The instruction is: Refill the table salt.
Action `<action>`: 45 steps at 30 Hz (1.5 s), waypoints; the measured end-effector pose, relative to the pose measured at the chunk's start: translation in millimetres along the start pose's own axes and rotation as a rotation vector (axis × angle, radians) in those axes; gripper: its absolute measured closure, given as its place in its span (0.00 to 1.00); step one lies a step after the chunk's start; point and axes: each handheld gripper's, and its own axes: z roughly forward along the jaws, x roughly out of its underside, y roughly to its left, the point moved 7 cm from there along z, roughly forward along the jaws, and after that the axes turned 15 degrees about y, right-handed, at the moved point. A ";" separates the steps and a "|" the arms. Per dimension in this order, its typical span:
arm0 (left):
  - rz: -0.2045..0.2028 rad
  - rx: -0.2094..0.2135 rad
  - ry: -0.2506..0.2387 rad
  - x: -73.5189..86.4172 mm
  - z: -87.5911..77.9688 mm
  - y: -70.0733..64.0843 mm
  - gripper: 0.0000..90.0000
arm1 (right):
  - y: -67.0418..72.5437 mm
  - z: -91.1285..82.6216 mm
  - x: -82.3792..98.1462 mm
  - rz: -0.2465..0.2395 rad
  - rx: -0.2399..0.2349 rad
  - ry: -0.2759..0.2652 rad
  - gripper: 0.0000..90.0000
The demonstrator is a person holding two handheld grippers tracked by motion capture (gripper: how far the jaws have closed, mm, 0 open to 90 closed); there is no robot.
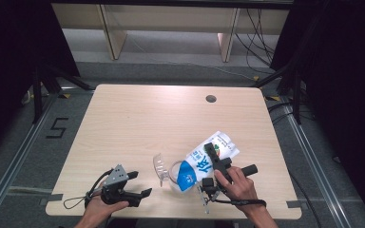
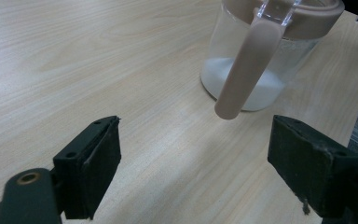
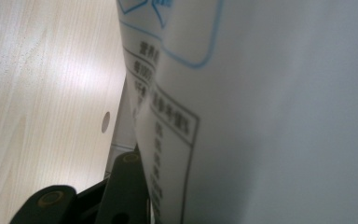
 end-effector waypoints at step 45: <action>0.003 0.001 0.001 0.0 0.2 -0.1 0.19 | 0.2 0.6 -1.0 -0.015 0.006 -0.008 0.72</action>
